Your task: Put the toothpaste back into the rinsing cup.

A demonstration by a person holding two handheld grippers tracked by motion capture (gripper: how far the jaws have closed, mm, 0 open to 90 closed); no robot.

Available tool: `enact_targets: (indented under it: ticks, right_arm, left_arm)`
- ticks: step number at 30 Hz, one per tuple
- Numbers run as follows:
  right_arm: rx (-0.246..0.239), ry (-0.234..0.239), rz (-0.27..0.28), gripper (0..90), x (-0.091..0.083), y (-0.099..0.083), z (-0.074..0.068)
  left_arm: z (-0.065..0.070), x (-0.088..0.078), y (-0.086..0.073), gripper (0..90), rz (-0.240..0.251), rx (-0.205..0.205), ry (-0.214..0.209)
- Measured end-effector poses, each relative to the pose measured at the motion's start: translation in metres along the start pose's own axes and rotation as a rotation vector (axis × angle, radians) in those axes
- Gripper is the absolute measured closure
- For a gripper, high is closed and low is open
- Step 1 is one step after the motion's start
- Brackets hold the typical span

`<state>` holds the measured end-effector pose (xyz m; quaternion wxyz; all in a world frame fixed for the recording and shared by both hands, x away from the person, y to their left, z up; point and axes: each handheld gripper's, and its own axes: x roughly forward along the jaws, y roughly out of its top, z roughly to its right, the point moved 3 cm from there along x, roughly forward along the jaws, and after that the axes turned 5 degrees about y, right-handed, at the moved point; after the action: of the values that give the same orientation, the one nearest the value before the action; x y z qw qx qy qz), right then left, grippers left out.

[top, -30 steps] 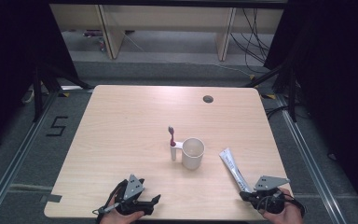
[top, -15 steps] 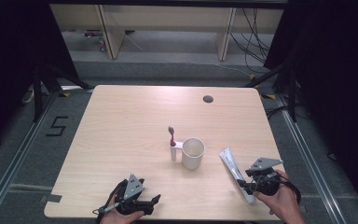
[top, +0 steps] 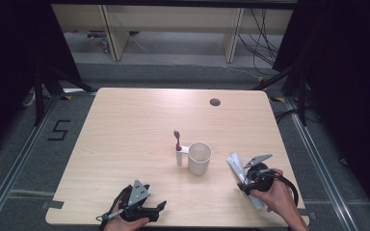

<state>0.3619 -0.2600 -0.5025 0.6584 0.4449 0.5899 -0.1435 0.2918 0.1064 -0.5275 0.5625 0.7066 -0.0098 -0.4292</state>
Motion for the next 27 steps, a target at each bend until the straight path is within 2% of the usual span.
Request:
enact_targets:
  ticks: [4,7,8,11,12,13,14,16,17,18,19,20,22,23,24,25,26,27]
  right_arm:
    - [-0.004,-0.021,-0.021,52.7,0.002,0.004,0.004]
    - [0.033,0.011,-0.033,55.5,0.001,0.006,0.007]
    - [0.030,-0.004,-0.042,56.7,0.001,0.007,0.010]
    - [0.041,0.000,-0.063,58.1,0.001,0.007,0.011]
    - [0.031,0.004,-0.072,58.1,0.002,0.007,0.013]
    - [-0.013,0.007,-0.073,58.0,0.004,0.008,0.016]
    - [0.014,0.015,-0.090,58.4,0.004,0.009,0.015]
    - [0.021,0.008,-0.094,58.6,0.004,0.009,0.015]
    - [0.028,0.003,-0.112,58.9,0.003,0.010,0.014]
    - [0.001,0.011,-0.114,59.3,0.004,0.011,0.016]
    - [0.040,0.009,-0.131,59.9,0.004,0.012,0.013]
    - [0.008,0.002,-0.152,61.2,0.003,0.014,0.016]
    - [0.023,0.010,-0.156,62.3,0.003,0.014,0.015]
    - [-0.006,0.012,-0.165,65.2,0.002,0.016,0.017]
    - [-0.045,0.005,-0.155,69.9,0.002,0.017,0.020]
    - [-0.010,0.004,-0.180,74.8,0.000,0.018,0.018]
    - [-0.040,0.014,-0.182,75.0,0.001,0.020,0.022]
    - [-0.034,0.011,-0.200,75.1,0.000,0.021,0.022]
  left_arm:
    - [0.001,0.000,0.000,19.6,0.008,-0.006,-0.002]
    - [0.000,-0.001,0.000,19.6,-0.001,0.004,-0.002]
    - [0.000,0.000,0.000,19.5,-0.001,0.005,-0.004]
    - [0.002,0.000,0.000,19.6,-0.002,0.002,0.000]
    - [0.000,0.000,0.000,19.6,-0.015,0.020,0.006]
    - [0.001,0.000,0.000,19.6,-0.009,0.015,0.000]
    - [0.001,0.000,0.000,19.6,-0.006,0.010,0.002]
    - [0.000,0.000,0.000,19.6,-0.012,0.018,0.006]
    - [0.001,0.000,0.000,19.6,-0.005,0.009,-0.004]
    - [0.001,0.000,0.000,19.6,-0.003,0.008,-0.003]
    - [0.001,0.000,0.000,19.6,-0.005,0.010,-0.003]
    - [0.000,0.000,0.000,19.5,-0.012,0.019,0.004]
    - [0.001,0.000,0.000,19.6,-0.008,0.013,0.004]
    - [0.001,0.000,0.000,19.5,-0.005,0.008,0.000]
    - [0.000,0.000,0.000,19.6,-0.013,0.019,0.002]
    - [0.001,0.001,0.000,19.6,-0.002,0.004,-0.005]
    - [0.001,0.001,0.000,19.6,-0.003,0.003,-0.003]
    - [0.001,0.001,0.000,19.5,-0.003,0.003,-0.003]
